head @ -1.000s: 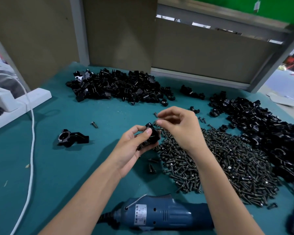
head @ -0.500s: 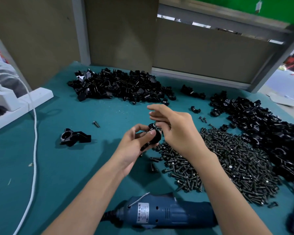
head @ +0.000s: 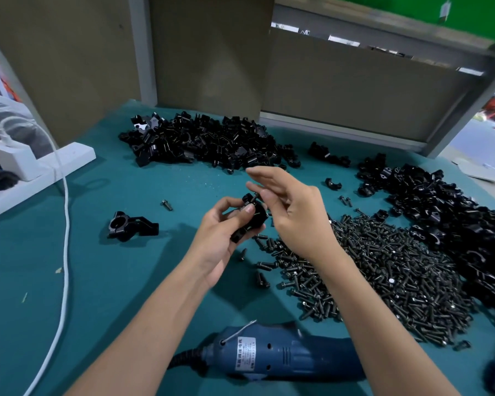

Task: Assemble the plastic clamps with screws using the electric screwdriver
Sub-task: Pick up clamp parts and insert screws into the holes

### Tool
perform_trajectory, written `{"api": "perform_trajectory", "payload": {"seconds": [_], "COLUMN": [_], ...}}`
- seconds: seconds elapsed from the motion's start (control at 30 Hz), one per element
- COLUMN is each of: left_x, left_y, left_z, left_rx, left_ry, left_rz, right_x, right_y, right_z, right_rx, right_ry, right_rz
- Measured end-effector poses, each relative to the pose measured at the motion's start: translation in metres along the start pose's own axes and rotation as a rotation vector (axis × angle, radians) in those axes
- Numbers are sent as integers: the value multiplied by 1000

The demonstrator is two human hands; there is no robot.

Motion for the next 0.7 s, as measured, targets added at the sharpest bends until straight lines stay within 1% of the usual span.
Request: {"api": "perform_trajectory", "payload": {"seconds": [0.1, 0.17, 0.23, 0.3, 0.33, 0.37, 0.43, 0.47, 0.5, 0.53, 0.63, 0.7], "left_x": [-6, -9, -12, -15, -17, -20, -23, -24, -24, -24, -20, -20], "left_y": [0, 1, 3, 4, 5, 5, 5, 5, 4, 4, 4, 3], "left_z": [6, 8, 9, 10, 11, 11, 11, 11, 11, 11, 10, 9], "left_rx": [33, 45, 50, 58, 60, 61, 56, 50, 43, 34, 12, -2], "left_ry": [34, 15, -17, -66, -97, -129, -190, -216, -233, -243, -238, -238], "left_rz": [7, 6, 13, 25, 34, 43, 60, 64, 67, 68, 59, 60], "right_x": [5, 9, 11, 7, 7, 10, 25, 33, 40, 45, 50, 51], "right_y": [7, 11, 14, 13, 11, 9, 1, -3, -6, -7, -6, -5], "right_z": [7, 12, 18, 30, 37, 44, 54, 57, 57, 56, 50, 47], "right_rx": [39, 64, 82, 131, 173, 217, 282, 292, 288, 272, 199, 147], "right_ry": [42, 78, 63, -115, -232, -333, -483, -542, -591, -626, -694, -692], "right_rz": [-86, -129, -123, -94, -126, -209, -457, -561, -632, -666, -686, -722]}}
Point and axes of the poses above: each hand's wrist, its own y-axis towards the middle knuckle, its own x-axis out of the palm, z = x × y, the point moved 6 cm from there along y, towards the middle knuckle, and after that the axes turned 15 degrees about -x, right-handed, at the moved point
